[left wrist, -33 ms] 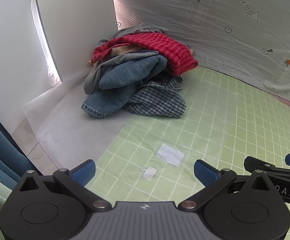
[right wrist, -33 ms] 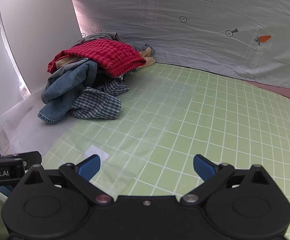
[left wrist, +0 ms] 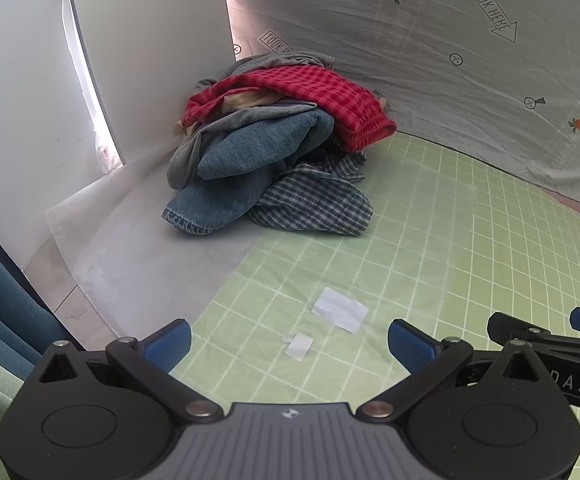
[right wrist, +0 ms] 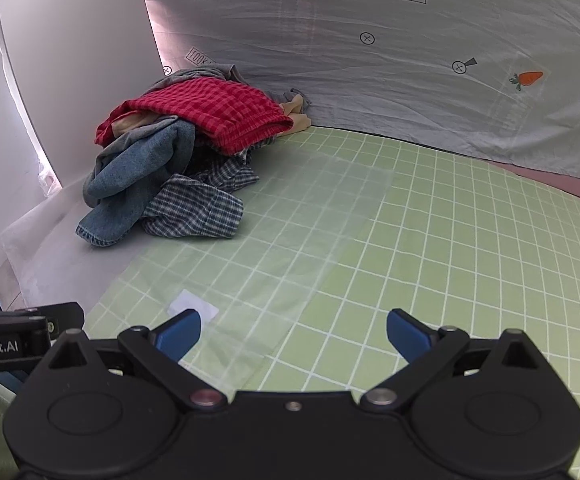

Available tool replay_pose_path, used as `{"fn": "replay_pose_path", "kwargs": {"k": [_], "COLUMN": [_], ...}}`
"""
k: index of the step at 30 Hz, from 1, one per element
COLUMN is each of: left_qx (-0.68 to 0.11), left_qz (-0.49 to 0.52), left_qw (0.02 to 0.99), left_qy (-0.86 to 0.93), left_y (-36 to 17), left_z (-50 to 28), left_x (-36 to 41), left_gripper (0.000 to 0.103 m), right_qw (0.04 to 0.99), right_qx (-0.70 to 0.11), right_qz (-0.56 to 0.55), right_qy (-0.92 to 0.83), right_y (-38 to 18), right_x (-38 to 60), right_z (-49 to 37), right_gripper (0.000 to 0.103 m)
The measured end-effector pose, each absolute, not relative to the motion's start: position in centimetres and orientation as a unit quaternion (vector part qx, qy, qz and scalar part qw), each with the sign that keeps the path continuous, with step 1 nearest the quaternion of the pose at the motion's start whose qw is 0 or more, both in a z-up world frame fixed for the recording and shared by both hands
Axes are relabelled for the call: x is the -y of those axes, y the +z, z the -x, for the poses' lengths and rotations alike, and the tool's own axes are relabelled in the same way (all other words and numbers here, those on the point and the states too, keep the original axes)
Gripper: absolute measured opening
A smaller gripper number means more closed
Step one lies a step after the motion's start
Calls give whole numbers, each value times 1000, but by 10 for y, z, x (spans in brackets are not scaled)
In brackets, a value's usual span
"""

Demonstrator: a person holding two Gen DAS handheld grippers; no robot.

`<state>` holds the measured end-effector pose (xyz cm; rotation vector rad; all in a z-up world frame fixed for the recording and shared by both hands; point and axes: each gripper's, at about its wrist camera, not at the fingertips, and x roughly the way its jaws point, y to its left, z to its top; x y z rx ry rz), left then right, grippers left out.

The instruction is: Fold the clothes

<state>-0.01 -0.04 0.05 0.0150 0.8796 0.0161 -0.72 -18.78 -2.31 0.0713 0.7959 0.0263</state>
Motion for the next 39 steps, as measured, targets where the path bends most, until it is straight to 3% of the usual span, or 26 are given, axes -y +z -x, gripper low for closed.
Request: {"fn": "replay_pose_path", "kwargs": {"k": [39], "left_qx": [-420], "left_qz": [-14], "left_qw": [907], "left_qy": [9], "left_y": [4], "left_z": [1], "left_x": [0], "left_gripper": [103], "right_qw": [922], "right_qx": [-385], "right_qz": [-50], "right_qy": [1], "right_y": [-21], "right_x": [194], "right_z": [8], "right_gripper": [100]}}
